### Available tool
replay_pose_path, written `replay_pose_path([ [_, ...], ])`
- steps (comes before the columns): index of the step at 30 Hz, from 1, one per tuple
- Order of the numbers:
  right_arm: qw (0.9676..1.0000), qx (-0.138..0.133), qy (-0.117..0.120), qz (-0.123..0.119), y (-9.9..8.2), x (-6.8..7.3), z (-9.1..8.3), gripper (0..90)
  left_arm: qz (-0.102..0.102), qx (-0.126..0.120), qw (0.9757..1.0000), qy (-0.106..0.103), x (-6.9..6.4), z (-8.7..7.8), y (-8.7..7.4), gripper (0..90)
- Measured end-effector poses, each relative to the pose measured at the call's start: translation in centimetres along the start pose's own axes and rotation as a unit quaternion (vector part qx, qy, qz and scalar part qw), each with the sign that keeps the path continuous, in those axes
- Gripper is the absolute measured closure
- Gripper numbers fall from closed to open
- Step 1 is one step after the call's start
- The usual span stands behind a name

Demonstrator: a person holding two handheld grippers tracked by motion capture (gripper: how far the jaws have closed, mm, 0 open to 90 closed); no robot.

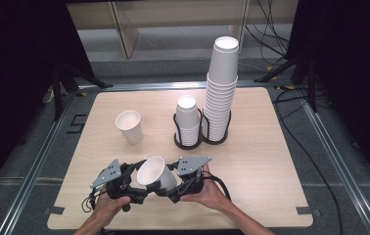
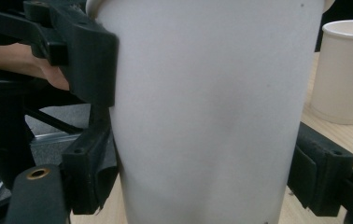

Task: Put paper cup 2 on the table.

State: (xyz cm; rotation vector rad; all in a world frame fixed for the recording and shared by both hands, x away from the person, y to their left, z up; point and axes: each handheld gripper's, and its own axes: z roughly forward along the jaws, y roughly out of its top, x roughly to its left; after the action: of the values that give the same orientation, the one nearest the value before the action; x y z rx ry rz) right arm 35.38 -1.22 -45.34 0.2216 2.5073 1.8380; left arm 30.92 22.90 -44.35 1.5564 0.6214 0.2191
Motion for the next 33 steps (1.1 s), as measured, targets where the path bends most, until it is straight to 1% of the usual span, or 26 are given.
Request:
replay_pose_path([
  [1,0.9999,0.001,0.003,0.009,0.0,0.0,0.0,19.8,0.001,0.001,1.0000,0.000,0.0,0.0,0.0,9.1],
  [2,1.0000,0.000,0.006,0.001,0.0,-0.2,0.1,19.3,-0.001,-0.002,1.0000,0.001,-0.1,0.1,0.0,9.4],
  [4,0.9998,0.005,0.007,0.020,-0.1,-0.2,0.0,17.3,0.005,-0.002,1.0000,-0.001,0.1,0.0,0.0,9.7],
  [5,0.9998,0.009,0.005,0.016,-0.1,-0.3,0.0,15.8,0.006,0.001,1.0000,0.004,0.0,-0.2,0.1,9.8],
  [7,0.9996,0.012,0.003,0.026,-0.3,-0.4,-0.2,15.2,0.006,-0.005,0.9999,0.006,0.1,-0.4,0.4,10.1],
  [8,0.9997,0.014,0.003,0.021,-0.3,-0.6,-0.4,15.1,0.009,-0.006,0.9999,0.009,0.2,-0.5,0.5,10.3],
  [9,0.9994,0.017,0.001,0.028,-0.4,-0.6,-0.7,15.1,0.010,-0.007,0.9999,0.010,0.2,-0.6,0.6,10.5],
  [11,0.9992,0.025,-0.008,0.031,-0.5,-0.8,-1.1,15.2,0.014,-0.002,0.9997,0.018,0.4,-0.8,0.7,10.8],
  [13,0.9990,0.033,-0.022,0.021,-0.6,-1.0,-1.6,15.4,0.020,0.004,0.9994,0.027,0.6,-1.0,0.8,10.9],
  [14,0.9989,0.033,-0.025,0.023,-0.7,-1.1,-1.8,15.4,0.023,0.005,0.9992,0.034,0.7,-1.1,0.8,10.9],
  [15,0.9986,0.036,-0.030,0.024,-0.8,-1.2,-2.2,15.4,0.036,0.006,0.9986,0.038,0.9,-1.2,0.8,10.9],
  [16,0.9982,0.038,-0.040,0.027,-0.9,-1.3,-2.5,15.4,0.038,0.009,0.9980,0.050,1.0,-1.2,0.8,10.8],
  [17,0.9978,0.041,-0.045,0.028,-0.9,-1.4,-2.9,15.5,0.039,0.022,0.9967,0.067,1.2,-1.5,0.9,10.8],
  [19,0.9965,0.048,-0.062,0.027,-1.0,-1.7,-3.5,15.7,0.050,0.037,0.9928,0.102,1.6,-1.8,0.9,10.7],
  [20,0.9963,0.046,-0.070,0.018,-1.1,-2.0,-3.8,15.9,0.062,0.047,0.9897,0.120,1.8,-2.1,0.9,10.7],
  [21,0.9955,0.048,-0.074,0.033,-1.1,-2.0,-4.1,16.3,0.078,0.057,0.9850,0.143,2.2,-2.4,1.0,10.7],
  [22,0.9947,0.053,-0.081,0.035,-1.1,-2.2,-4.3,16.5,0.078,0.063,0.9827,0.155,2.4,-2.5,0.9,10.7],
  [23,0.9940,0.053,-0.089,0.035,-1.2,-2.3,-4.5,16.5,0.086,0.068,0.9794,0.170,2.8,-2.7,0.9,10.7],
  [24,0.9936,0.051,-0.093,0.038,-1.2,-2.4,-4.7,16.7,0.085,0.074,0.9765,0.183,3.1,-2.9,0.9,10.7],
  [25,0.9929,0.056,-0.097,0.040,-1.2,-2.5,-4.9,17.1,0.082,0.074,0.9746,0.194,3.5,-3.1,0.8,10.7],
  [26,0.9920,0.054,-0.108,0.035,-1.2,-2.6,-5.1,17.0,0.078,0.089,0.9705,0.210,3.6,-3.3,0.9,10.7],
  [28,0.9909,0.055,-0.115,0.042,-1.3,-2.7,-5.7,17.5,0.076,0.089,0.9657,0.232,4.2,-3.5,0.7,10.7],
  [29,0.9894,0.060,-0.126,0.041,-1.4,-2.8,-6.0,17.6,0.076,0.099,0.9621,0.243,4.5,-3.7,0.7,10.8],
  [31,0.9876,0.061,-0.138,0.044,-1.6,-2.9,-6.7,17.7,0.078,0.103,0.9576,0.257,5.1,-3.9,0.6,10.8],
  [32,0.9862,0.064,-0.145,0.048,-1.6,-2.9,-7.1,17.7,0.070,0.107,0.9567,0.262,5.3,-4.0,0.5,10.8],
  [33,0.9846,0.067,-0.153,0.053,-1.8,-2.9,-7.5,17.6,0.066,0.110,0.9547,0.268,5.5,-4.1,0.4,10.8],
])
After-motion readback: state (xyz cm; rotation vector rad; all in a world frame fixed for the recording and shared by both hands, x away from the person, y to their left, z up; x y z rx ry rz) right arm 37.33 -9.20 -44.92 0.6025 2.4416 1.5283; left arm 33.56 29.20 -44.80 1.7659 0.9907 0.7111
